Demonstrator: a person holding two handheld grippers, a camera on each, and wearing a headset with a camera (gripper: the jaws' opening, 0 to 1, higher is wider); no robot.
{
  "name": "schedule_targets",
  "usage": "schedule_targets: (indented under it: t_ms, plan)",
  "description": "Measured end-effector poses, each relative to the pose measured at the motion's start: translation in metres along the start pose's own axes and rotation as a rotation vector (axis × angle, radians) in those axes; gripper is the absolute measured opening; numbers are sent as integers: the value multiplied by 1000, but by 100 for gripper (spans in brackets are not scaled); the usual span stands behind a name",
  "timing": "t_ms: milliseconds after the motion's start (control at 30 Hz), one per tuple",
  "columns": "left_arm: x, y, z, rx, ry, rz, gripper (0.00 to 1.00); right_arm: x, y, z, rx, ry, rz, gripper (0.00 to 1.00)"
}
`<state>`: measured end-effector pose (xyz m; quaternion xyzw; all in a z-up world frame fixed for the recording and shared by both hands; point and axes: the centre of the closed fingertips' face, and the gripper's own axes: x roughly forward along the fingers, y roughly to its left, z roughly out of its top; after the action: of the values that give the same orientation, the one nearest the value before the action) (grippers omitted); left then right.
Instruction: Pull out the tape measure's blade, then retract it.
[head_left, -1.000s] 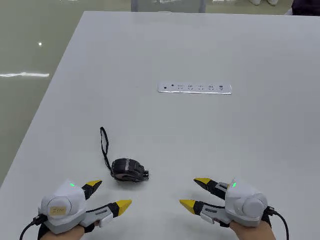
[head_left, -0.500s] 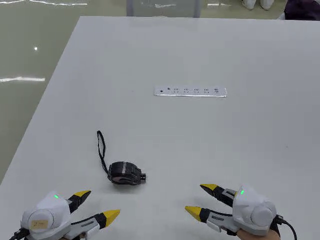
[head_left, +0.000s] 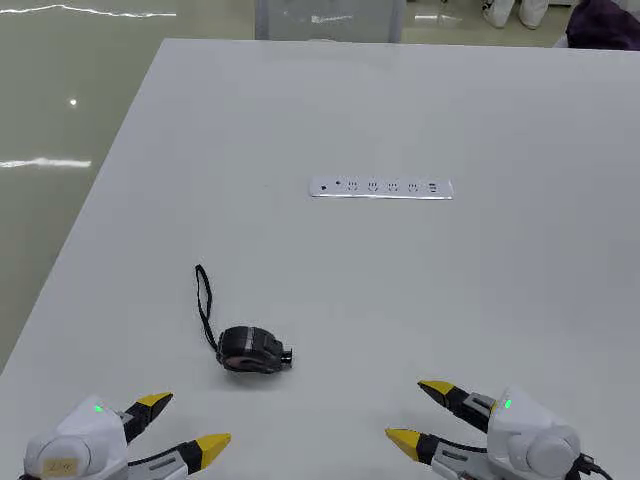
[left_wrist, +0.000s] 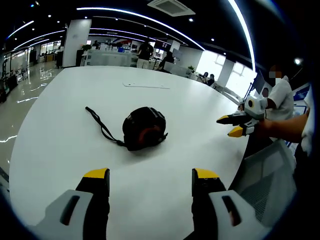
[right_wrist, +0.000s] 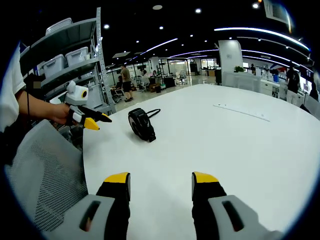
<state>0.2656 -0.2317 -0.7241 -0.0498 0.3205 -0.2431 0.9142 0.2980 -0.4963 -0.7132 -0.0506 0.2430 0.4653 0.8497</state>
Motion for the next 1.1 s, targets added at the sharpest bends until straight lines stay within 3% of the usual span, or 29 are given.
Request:
schedule_targets:
  t_ms: [500, 733, 1100]
  plan:
    - [-16, 0, -7, 5, -8, 9, 67, -25, 0, -3, 3, -1, -35, 54]
    - [-25, -7, -5, 27, -9, 8, 69, -33, 3, -2, 3, -10, -42, 56]
    - [-35, -7, -10, 8, -22, 27, 71, -46, 4, 0, 24, -31, -67, 59]
